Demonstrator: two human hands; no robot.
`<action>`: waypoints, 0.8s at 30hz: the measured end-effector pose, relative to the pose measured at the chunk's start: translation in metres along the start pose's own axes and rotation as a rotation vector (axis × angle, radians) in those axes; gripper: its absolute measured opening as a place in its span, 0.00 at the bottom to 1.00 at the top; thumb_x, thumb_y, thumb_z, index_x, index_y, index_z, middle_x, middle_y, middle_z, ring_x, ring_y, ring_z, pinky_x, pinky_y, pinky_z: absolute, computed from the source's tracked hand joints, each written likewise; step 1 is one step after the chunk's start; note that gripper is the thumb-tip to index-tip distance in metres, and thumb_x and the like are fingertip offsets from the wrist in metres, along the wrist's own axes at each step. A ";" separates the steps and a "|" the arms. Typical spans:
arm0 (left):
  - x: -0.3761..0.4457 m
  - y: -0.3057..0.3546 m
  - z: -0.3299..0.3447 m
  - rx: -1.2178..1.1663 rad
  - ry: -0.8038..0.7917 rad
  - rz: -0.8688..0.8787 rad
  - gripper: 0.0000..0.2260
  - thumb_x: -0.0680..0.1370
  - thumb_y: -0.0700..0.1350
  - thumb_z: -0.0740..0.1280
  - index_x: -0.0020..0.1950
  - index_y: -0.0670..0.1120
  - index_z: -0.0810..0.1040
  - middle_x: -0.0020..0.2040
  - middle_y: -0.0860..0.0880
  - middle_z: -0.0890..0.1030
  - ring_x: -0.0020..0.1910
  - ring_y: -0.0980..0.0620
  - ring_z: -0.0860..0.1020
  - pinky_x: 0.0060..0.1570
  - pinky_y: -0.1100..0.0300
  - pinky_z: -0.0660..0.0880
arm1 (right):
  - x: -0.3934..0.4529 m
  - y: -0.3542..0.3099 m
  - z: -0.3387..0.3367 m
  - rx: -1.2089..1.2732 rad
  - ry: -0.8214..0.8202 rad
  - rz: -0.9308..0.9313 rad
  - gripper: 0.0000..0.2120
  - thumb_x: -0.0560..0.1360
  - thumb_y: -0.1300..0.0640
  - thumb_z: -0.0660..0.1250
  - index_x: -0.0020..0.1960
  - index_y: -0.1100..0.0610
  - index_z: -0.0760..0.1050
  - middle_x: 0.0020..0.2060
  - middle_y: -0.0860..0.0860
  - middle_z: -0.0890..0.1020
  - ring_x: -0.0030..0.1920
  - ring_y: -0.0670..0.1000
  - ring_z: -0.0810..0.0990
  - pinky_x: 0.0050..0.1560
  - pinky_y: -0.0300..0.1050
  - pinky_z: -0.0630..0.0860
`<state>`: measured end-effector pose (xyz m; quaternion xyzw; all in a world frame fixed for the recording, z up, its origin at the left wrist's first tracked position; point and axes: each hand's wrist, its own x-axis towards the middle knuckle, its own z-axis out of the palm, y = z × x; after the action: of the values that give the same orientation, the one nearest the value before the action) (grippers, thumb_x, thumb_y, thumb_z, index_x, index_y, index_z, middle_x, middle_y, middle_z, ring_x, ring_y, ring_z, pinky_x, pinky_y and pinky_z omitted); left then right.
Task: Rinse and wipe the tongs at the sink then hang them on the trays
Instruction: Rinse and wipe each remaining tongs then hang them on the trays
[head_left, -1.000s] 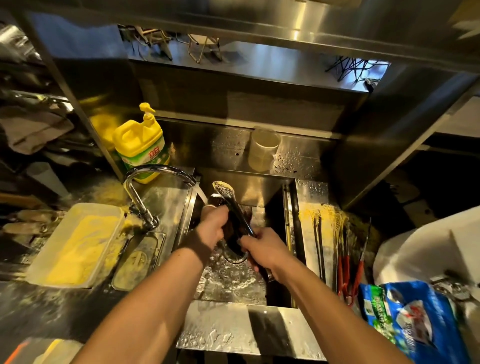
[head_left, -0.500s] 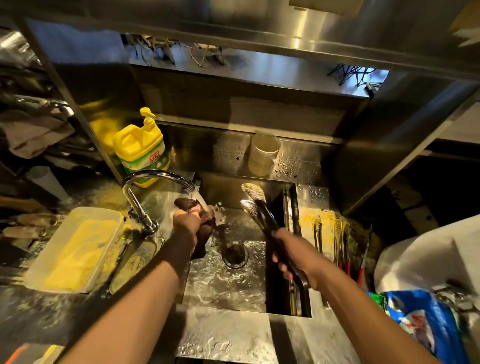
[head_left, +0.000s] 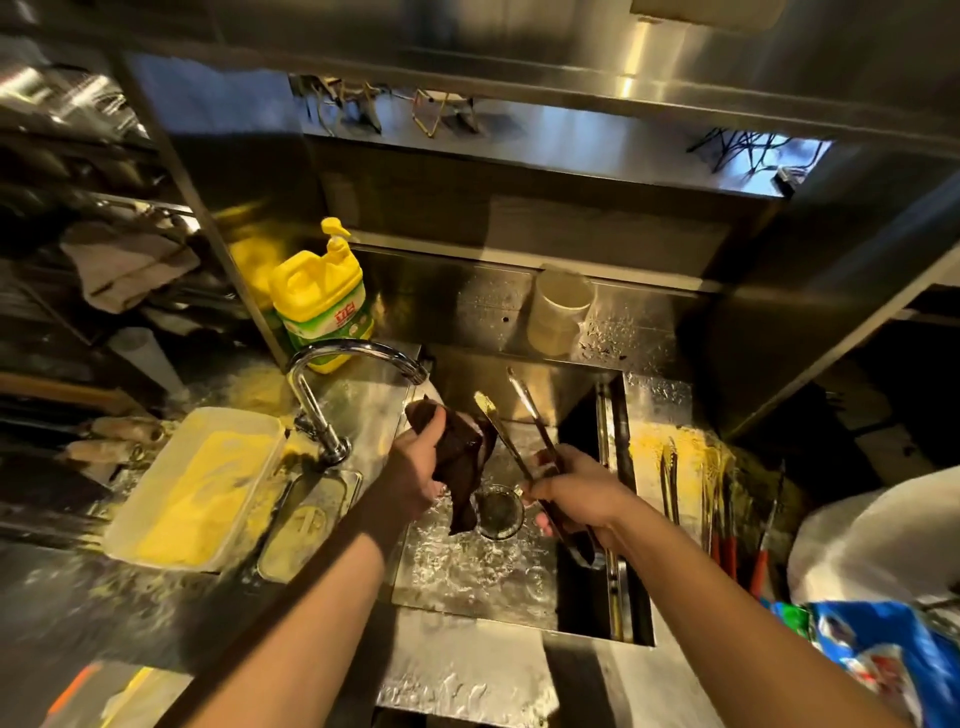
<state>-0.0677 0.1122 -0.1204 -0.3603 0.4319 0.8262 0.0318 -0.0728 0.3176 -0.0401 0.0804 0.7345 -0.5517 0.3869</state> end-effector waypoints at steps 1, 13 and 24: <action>0.001 0.001 0.000 -0.004 -0.008 -0.004 0.21 0.79 0.51 0.68 0.64 0.37 0.77 0.58 0.36 0.82 0.60 0.37 0.80 0.66 0.36 0.71 | 0.001 -0.002 0.005 0.014 -0.006 0.002 0.15 0.74 0.70 0.67 0.58 0.57 0.72 0.40 0.59 0.82 0.27 0.51 0.78 0.30 0.46 0.78; 0.007 0.036 0.029 0.117 0.153 0.070 0.08 0.78 0.38 0.68 0.56 0.40 0.75 0.44 0.38 0.81 0.36 0.42 0.81 0.37 0.44 0.82 | -0.009 -0.021 0.027 -0.023 -0.004 0.073 0.07 0.70 0.72 0.67 0.47 0.65 0.75 0.25 0.55 0.77 0.19 0.48 0.73 0.20 0.38 0.70; 0.013 0.029 0.053 0.128 0.198 0.036 0.09 0.76 0.32 0.66 0.50 0.44 0.74 0.53 0.34 0.82 0.52 0.35 0.83 0.56 0.35 0.78 | -0.002 -0.032 0.026 -0.064 0.038 0.075 0.07 0.71 0.73 0.65 0.47 0.66 0.73 0.26 0.55 0.77 0.20 0.48 0.74 0.19 0.38 0.70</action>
<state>-0.1180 0.1299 -0.0894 -0.4293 0.4913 0.7579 -0.0030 -0.0764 0.2836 -0.0175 0.1062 0.7555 -0.5113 0.3956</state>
